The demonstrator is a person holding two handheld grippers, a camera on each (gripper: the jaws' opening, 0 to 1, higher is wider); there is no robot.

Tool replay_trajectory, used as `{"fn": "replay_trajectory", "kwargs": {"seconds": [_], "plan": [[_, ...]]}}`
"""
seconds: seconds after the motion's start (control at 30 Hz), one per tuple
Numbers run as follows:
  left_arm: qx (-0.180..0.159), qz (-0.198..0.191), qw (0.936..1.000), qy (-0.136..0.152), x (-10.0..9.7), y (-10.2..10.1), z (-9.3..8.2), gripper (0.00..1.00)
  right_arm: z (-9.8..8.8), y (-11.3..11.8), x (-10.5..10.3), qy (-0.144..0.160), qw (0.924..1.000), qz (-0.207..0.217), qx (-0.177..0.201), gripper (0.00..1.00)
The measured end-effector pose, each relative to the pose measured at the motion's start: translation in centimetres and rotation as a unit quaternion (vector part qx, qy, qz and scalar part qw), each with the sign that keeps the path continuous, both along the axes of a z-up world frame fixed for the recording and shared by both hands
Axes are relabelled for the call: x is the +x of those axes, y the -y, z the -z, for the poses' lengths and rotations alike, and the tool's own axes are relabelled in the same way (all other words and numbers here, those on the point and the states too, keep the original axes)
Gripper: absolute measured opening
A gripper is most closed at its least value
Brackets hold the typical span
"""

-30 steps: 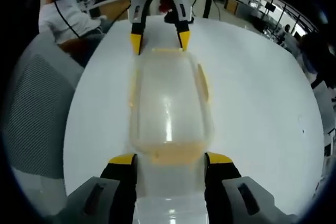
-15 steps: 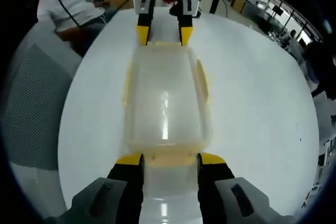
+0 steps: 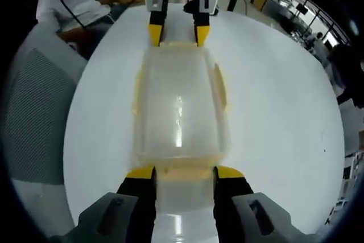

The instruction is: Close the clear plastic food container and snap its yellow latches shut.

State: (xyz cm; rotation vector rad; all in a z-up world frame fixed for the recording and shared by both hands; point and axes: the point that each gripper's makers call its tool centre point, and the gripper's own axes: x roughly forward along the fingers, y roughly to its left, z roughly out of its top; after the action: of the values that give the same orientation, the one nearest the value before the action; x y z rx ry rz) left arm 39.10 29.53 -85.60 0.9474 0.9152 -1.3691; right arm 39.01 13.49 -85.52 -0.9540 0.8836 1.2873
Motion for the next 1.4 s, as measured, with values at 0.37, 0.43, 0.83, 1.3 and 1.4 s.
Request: {"fn": "replay_trajectory", "kwargs": {"seconds": [0.37, 0.43, 0.83, 1.3, 1.4], "plan": [[0.003, 0.005, 1.0000, -0.006, -0.1, 0.0, -0.1, 0.38, -0.2, 0.0, -0.2, 0.000, 1.0000, 0.002, 0.001, 0.37], [0.003, 0.008, 0.9999, -0.006, -0.2, 0.0, -0.1, 0.38, -0.2, 0.0, -0.4, -0.006, 1.0000, 0.005, 0.002, 0.37], [0.004, 0.009, 0.9999, -0.005, -0.3, -0.3, -0.4, 0.37, -0.7, -0.3, -0.7, -0.015, 0.9998, 0.008, 0.015, 0.37], [0.005, 0.007, 1.0000, -0.004, -0.5, -0.5, -1.2, 0.37, -1.8, -0.4, -1.0, -0.022, 0.9994, 0.007, 0.026, 0.37], [0.005, 0.006, 1.0000, -0.002, -0.5, -0.5, -1.7, 0.37, -2.3, -0.4, -0.9, -0.022, 0.9993, 0.006, 0.029, 0.36]]}}
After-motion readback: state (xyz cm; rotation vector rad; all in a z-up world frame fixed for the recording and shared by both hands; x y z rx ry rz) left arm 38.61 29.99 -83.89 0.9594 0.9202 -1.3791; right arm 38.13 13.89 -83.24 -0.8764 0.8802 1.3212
